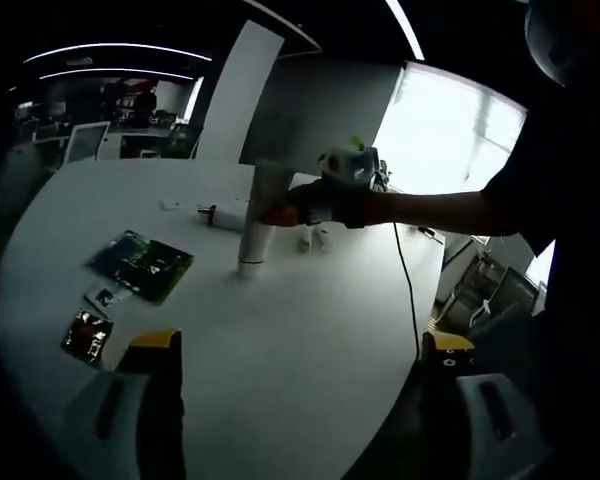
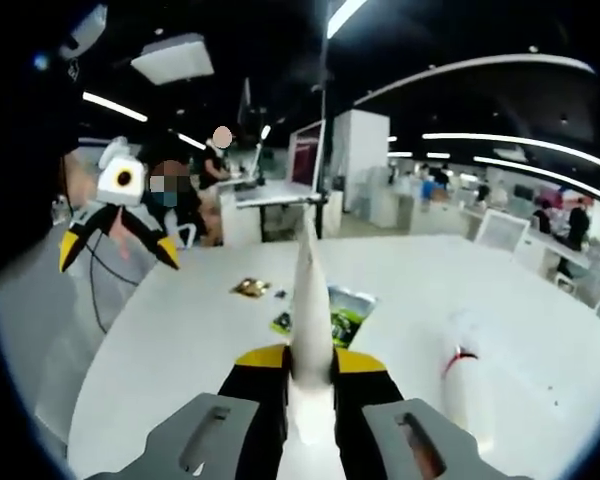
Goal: Arrange the skincare products in the storage area until every visible bottle or jar stands upright without overlapping.
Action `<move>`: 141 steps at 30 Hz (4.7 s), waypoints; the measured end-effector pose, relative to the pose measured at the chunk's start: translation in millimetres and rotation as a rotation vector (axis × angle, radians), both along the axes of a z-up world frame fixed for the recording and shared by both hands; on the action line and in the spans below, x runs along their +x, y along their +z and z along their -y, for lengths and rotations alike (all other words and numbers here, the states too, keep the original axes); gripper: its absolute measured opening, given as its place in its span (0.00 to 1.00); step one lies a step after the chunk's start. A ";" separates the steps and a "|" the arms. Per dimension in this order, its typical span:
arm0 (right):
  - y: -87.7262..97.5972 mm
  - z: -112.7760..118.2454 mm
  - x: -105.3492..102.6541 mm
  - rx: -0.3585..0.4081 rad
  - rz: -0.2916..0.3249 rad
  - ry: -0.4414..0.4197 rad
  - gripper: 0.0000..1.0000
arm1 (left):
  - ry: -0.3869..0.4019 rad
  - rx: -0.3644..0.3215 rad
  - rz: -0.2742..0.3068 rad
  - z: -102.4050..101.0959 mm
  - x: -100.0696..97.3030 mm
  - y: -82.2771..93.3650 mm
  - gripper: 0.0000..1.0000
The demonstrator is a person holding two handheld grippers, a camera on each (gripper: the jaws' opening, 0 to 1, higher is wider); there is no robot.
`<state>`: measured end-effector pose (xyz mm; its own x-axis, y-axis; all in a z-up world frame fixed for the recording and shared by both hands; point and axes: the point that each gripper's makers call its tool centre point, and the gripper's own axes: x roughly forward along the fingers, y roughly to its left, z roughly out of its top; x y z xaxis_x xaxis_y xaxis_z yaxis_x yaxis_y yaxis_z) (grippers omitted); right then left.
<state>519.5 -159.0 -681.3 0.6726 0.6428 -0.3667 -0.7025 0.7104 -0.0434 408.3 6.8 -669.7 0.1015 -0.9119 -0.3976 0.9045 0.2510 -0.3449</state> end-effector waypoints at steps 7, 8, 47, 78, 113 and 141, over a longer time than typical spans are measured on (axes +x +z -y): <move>-0.3 0.0 -0.4 -0.018 0.000 -0.003 0.08 | -0.010 0.002 0.003 2.0 -0.4 0.6 0.93; -0.4 0.2 -0.2 -0.020 0.000 -0.003 0.08 | -0.011 0.002 0.004 2.1 -0.5 0.6 0.93; 6.9 14.8 -13.9 0.014 -0.072 -0.151 0.35 | 0.007 -0.015 0.021 2.7 3.9 9.0 0.91; 42.4 29.7 -81.1 0.006 -0.088 -0.520 0.67 | 0.068 0.004 0.036 -15.7 11.6 23.2 0.91; 45.6 30.0 -196.4 0.102 -0.190 -0.824 0.99 | 0.166 0.053 0.075 -72.2 16.1 36.0 0.88; 133.6 10.7 -195.5 -0.017 -0.055 -0.765 1.00 | 0.178 0.016 0.057 -83.0 6.8 44.0 0.87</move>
<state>324.0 -169.7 -547.7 0.9084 -0.0008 -0.4181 -0.0166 0.9991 -0.0379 415.1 89.8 -625.6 0.2832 -0.8712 -0.4010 0.8635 0.4136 -0.2886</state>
